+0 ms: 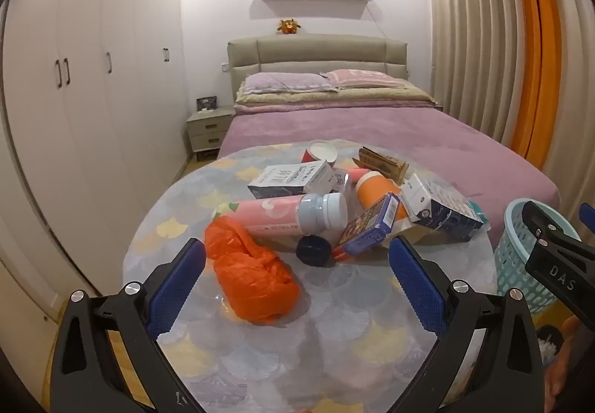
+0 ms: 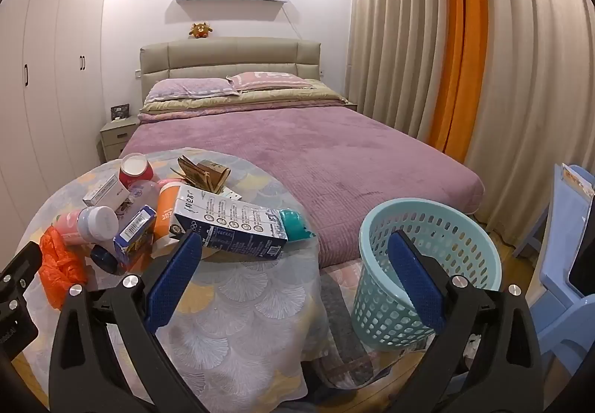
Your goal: Collect trash
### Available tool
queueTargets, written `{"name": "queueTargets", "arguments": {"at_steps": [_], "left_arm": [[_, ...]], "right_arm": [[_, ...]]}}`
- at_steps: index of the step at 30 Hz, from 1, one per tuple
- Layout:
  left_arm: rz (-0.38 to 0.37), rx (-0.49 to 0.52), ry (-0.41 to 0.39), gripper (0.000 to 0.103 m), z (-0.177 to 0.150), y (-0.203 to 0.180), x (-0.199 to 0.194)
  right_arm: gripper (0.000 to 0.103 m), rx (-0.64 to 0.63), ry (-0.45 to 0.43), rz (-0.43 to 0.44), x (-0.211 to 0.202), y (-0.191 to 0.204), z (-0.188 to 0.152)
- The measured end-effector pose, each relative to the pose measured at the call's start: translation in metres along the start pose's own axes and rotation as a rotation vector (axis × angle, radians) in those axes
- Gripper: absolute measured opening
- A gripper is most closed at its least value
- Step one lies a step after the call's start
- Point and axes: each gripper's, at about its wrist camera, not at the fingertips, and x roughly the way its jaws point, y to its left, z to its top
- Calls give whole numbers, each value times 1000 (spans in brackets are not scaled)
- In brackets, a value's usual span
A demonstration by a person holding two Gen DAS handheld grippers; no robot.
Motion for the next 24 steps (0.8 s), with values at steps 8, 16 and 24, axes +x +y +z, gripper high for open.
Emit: {"name": "queueTargets", "arguments": {"at_steps": [8,16,24], "left_arm": [[-5,0,6,96,0,1,0],[-6,-2,-1,96,1,3,3],[-32,-10,-10,96,0,3,0]], "right_arm": [[95,2,0,3,1,-1,-1],[95,2,-3,1,0,-3,-1],[95,-8,-22,4,-6,0,0]]}}
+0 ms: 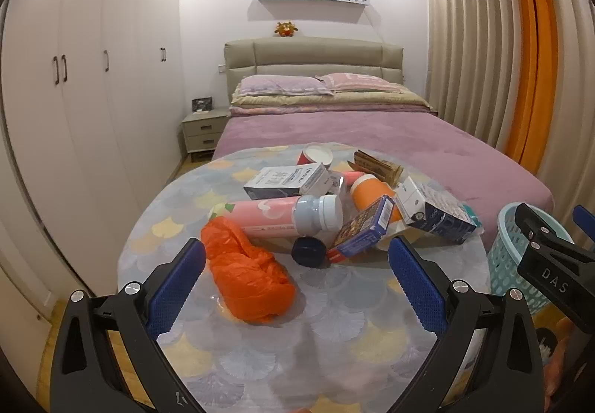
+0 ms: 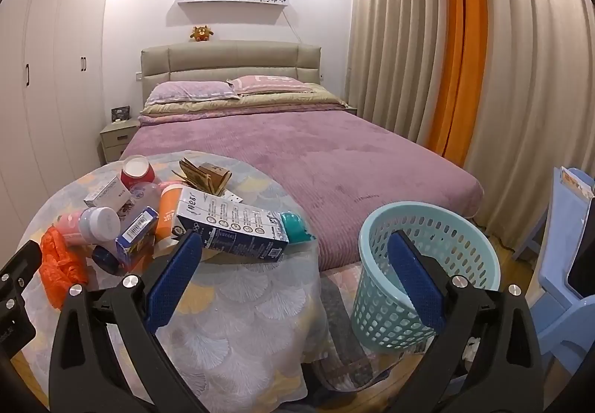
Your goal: Collect trash
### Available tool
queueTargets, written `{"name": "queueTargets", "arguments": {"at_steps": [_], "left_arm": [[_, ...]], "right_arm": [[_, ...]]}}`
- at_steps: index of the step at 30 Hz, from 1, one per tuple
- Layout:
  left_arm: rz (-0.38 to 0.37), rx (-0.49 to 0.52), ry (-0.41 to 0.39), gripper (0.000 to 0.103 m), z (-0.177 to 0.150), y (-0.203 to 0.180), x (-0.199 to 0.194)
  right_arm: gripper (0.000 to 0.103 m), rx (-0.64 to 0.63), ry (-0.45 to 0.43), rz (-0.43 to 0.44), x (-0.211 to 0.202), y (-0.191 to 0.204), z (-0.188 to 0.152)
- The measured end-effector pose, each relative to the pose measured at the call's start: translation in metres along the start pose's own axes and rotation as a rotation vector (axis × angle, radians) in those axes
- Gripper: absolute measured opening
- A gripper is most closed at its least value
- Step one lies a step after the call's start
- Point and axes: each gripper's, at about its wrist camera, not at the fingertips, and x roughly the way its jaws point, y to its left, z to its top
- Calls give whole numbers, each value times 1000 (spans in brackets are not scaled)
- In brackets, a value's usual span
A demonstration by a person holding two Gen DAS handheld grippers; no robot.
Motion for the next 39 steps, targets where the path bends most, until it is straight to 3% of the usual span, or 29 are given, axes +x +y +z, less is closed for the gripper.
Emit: {"name": "queueTargets", "arguments": {"at_steps": [39], "left_arm": [[-28,5,6,96,-4,-1,0]], "right_arm": [[95,-4,12,5,2,3,-4]]}}
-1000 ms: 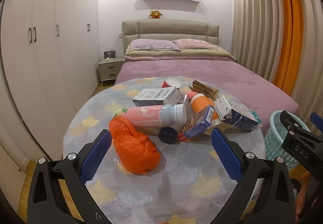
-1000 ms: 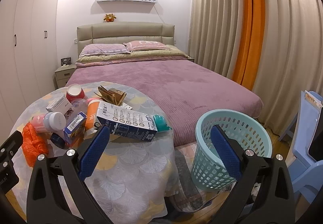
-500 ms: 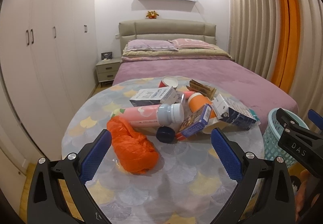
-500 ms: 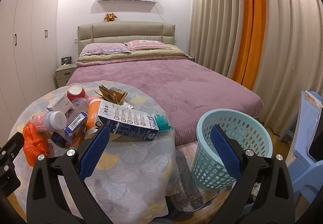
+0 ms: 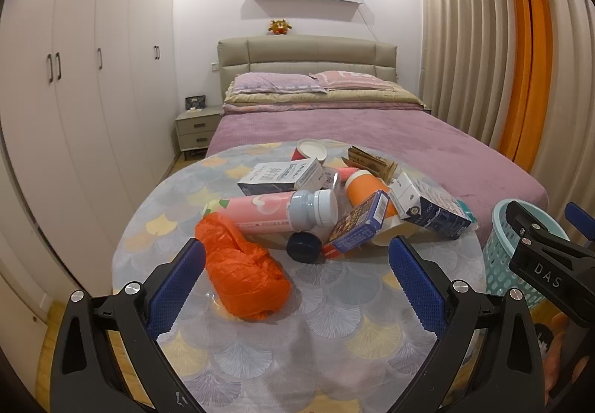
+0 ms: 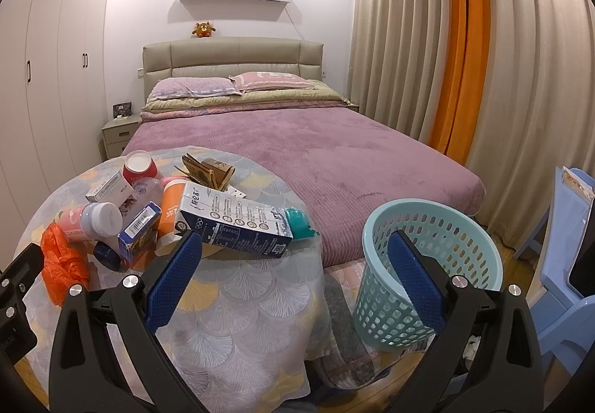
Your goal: Collect trash
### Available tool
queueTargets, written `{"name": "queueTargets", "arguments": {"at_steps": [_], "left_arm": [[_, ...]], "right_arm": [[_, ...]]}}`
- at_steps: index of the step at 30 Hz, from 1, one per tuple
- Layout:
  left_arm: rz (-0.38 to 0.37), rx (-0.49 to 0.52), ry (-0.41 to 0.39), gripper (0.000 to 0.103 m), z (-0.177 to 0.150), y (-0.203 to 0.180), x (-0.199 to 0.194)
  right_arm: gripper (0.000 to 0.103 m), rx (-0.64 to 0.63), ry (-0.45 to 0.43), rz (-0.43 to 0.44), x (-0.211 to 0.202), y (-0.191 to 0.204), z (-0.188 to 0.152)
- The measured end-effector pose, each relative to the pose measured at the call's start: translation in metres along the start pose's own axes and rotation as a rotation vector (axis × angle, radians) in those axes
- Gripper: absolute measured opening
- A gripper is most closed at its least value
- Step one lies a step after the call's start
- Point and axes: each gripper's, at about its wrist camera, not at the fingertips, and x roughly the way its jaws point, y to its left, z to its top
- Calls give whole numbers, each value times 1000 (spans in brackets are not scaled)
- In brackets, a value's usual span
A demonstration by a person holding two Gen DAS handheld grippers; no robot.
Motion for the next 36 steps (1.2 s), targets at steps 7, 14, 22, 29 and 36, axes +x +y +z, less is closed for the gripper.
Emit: {"name": "queueTargets", "arguments": {"at_steps": [7,14,22,29,36], "left_arm": [[-11,-57,24,96,-1,12,4],[5,-99,33,96,-3,26,9],[6,-110,44,96,-3,43,17],[-10,-212,137,95,-9,88,42],[-86,-293,257,92,-17,108,79]], "right_arm": [[95,-2,1,-4,1,1,-2],[95,-5,13,-3,6,3,-2],[95,-23,10,-11,6,7,0],[89,-39,8,49,17,7,8],[80,-73,101,307,48,26,28]]}}
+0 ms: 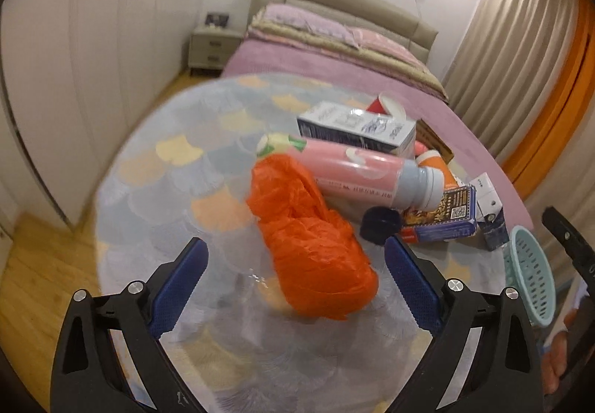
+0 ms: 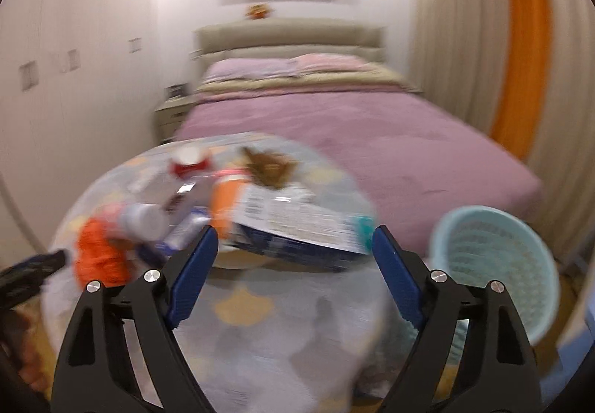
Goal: Collect trash
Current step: 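Grasp the orange plastic bag with the left tool while the right tool approaches the pink bottle, then grasp the pink bottle with the right tool and lift it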
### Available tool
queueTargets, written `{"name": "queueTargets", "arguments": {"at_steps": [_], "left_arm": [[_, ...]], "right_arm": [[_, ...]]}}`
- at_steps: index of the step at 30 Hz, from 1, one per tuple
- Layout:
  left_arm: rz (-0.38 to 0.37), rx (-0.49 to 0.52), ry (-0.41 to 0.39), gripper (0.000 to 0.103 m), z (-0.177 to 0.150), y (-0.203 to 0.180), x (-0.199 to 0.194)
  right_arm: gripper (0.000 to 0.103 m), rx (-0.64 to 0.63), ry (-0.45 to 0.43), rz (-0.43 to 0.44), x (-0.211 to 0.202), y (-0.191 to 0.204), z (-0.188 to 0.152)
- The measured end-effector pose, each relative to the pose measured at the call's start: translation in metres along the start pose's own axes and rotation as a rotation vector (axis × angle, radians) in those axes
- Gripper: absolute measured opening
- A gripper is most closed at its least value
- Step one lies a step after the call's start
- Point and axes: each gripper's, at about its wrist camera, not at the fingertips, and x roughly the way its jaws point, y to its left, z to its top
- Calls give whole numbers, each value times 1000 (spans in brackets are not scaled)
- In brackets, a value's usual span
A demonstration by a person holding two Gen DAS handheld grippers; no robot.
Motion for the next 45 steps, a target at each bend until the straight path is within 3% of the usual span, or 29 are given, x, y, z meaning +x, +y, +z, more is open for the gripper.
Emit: {"name": "queueTargets", "arguments": {"at_steps": [5,9,13,16,20,24,25,26,32,37,39,40,42,45], "left_arm": [[11,-14,83,88,4,-3,28],[22,-13,127,80,6,-3,44],[-33,-44,180,66,4,3,57],[-67,-32,182,51,4,4,58],[-86,-24,166,38,4,6,50],[-88,-42,145,36,3,17,39],[-84,-47,137,36,4,22,34],[-79,-50,130,36,4,25,30],[-35,-61,67,36,12,46,5],[-17,-69,27,36,17,59,-10],[-19,-75,23,36,17,60,-9],[-19,-85,24,36,16,63,-8],[-26,-100,19,36,16,70,-9],[-17,-113,-1,36,14,80,-14]], "right_arm": [[80,-87,69,211,32,36,26],[80,-140,102,296,47,65,38],[80,-211,147,324,67,93,43],[80,-245,182,332,82,103,42],[80,-242,255,364,107,111,42],[79,-246,327,403,118,119,35],[74,-258,333,404,118,123,33],[62,-276,342,408,117,128,31],[49,-277,384,451,103,142,18],[49,-286,395,502,70,151,-7],[50,-308,392,466,64,156,-13],[53,-324,384,440,63,159,-15],[70,-323,382,425,65,164,-15],[71,-299,414,469,79,175,-13]]}}
